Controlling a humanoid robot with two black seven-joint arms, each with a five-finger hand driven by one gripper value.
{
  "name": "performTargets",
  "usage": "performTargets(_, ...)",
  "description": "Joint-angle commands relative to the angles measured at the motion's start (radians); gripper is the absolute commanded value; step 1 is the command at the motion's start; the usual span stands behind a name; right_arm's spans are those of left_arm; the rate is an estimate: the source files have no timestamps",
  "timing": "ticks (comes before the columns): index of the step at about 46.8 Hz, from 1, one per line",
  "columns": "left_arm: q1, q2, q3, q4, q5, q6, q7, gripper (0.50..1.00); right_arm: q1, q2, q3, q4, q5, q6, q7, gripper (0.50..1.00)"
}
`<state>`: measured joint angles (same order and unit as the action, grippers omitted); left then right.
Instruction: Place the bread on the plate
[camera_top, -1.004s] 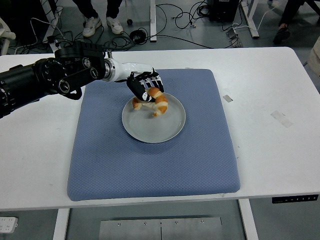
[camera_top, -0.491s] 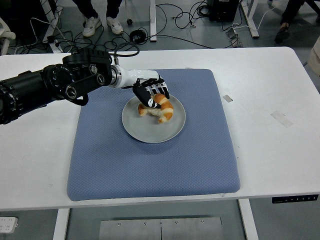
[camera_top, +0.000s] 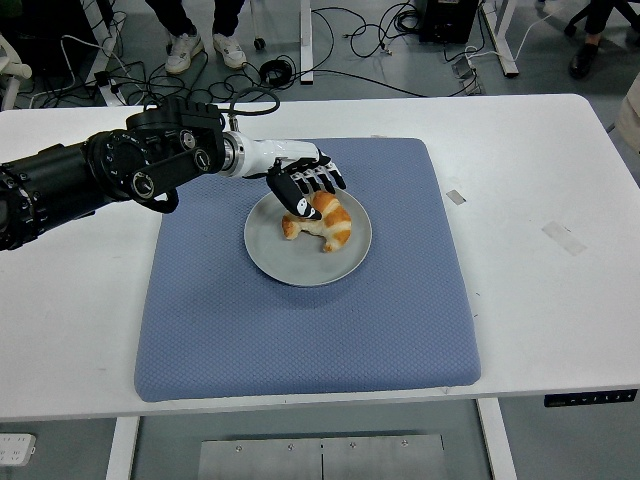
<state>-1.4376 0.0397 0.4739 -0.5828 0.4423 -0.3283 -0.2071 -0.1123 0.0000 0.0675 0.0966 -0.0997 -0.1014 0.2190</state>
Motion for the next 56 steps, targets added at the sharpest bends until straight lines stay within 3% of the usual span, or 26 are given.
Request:
performTargets(1, 0.0, 0.0, 0.0, 0.0, 0.0, 0.0, 0.0, 0.813, 0.0, 0.0, 0.0, 0.0, 0.0, 0.0, 0.0, 1.0)
performTargets(16, -0.004, 0.012, -0.03, 0.001, -0.002, -0.018, 0.0, 0.883, 0.0, 0.0, 0.0, 0.0, 0.0, 0.0, 0.0, 1.0)
performTargets(56, -0.02, 0.118, -0.162, 0.015, -0.002, -0.035, 0.008, 0.883, 0.0, 0.0, 0.0, 0.0, 0.0, 0.0, -0.001, 1.0)
